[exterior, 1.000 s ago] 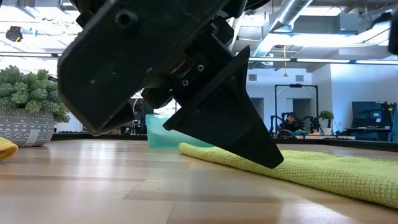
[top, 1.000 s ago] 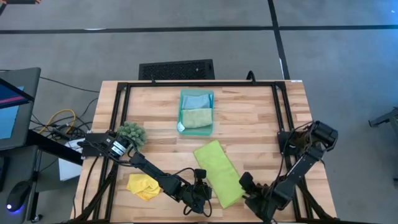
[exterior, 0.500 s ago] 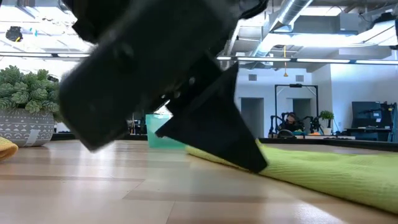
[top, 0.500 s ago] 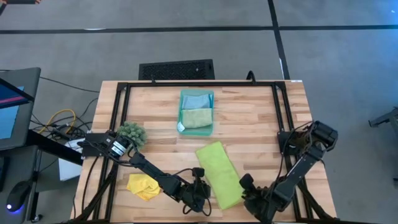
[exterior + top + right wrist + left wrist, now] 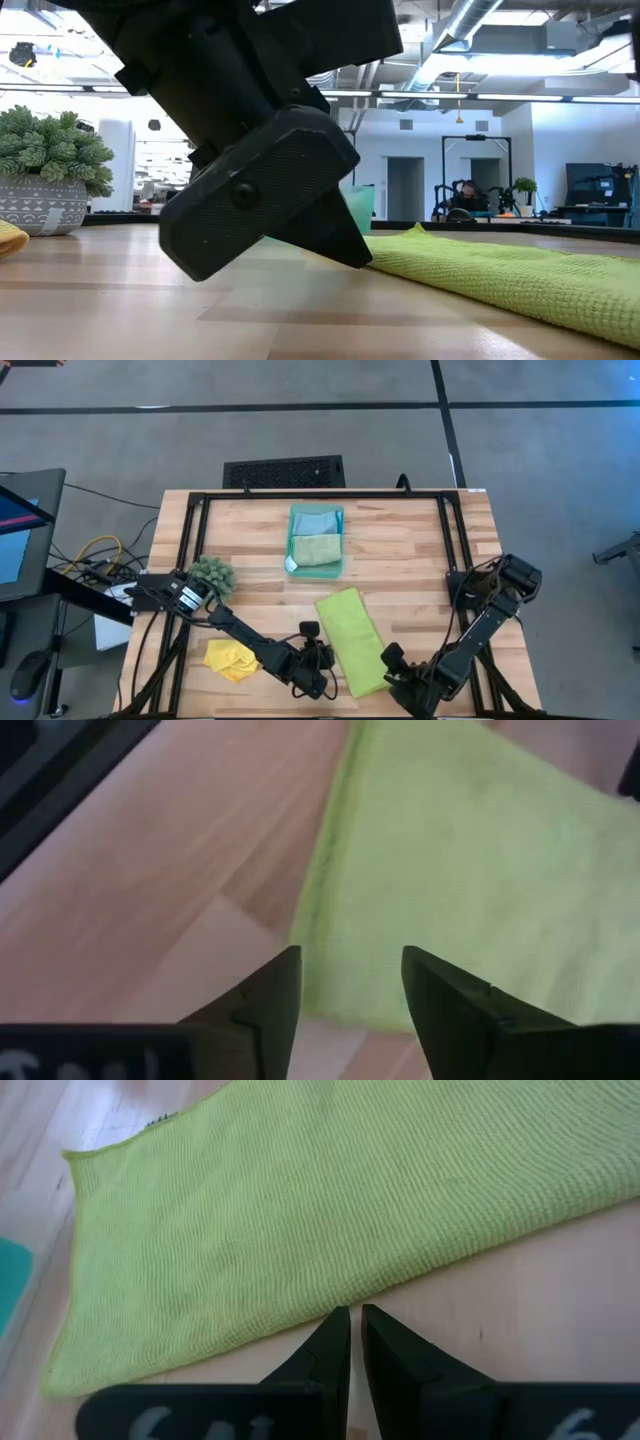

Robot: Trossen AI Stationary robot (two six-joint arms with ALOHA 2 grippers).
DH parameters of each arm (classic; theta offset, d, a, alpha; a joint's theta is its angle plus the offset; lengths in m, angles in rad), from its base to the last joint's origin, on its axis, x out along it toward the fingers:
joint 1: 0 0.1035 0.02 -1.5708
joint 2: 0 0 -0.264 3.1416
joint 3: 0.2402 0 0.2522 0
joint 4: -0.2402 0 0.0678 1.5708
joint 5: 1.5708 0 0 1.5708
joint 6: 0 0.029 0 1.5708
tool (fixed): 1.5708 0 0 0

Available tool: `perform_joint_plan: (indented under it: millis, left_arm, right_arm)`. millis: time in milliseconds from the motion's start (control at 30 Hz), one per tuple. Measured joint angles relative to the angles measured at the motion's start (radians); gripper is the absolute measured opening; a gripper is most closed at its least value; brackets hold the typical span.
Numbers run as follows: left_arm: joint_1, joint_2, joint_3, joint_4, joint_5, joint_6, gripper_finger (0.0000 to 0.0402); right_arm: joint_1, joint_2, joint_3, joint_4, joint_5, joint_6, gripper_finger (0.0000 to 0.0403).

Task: Fold microfiber towels
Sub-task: Fold the light green microfiber cloth

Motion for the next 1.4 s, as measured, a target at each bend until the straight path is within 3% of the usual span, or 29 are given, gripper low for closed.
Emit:
perform_joint_plan:
  millis: [400,600,1033,1400]
  left_arm:
    - [0.0,0.0,0.0,0.004,0.002,-0.019,0.0022]
    - [0.0,0.0,0.0,0.004,0.003,-0.019,0.0022]
    - [0.004,0.0,0.0,0.004,0.003,-0.019,0.0022]
    - [0.012,0.0,0.0,-0.002,0.003,-0.035,0.0022]
  right_arm:
    - [0.028,0.0,-0.036,-0.034,-0.019,-0.005,0.0161]
    - [0.026,0.0,-0.036,-0.032,0.062,-0.007,0.0113]
    - [0.024,0.0,0.016,-0.024,0.061,-0.005,0.001]
    - [0.024,0.0,0.119,-0.027,0.105,-0.003,0.0019]
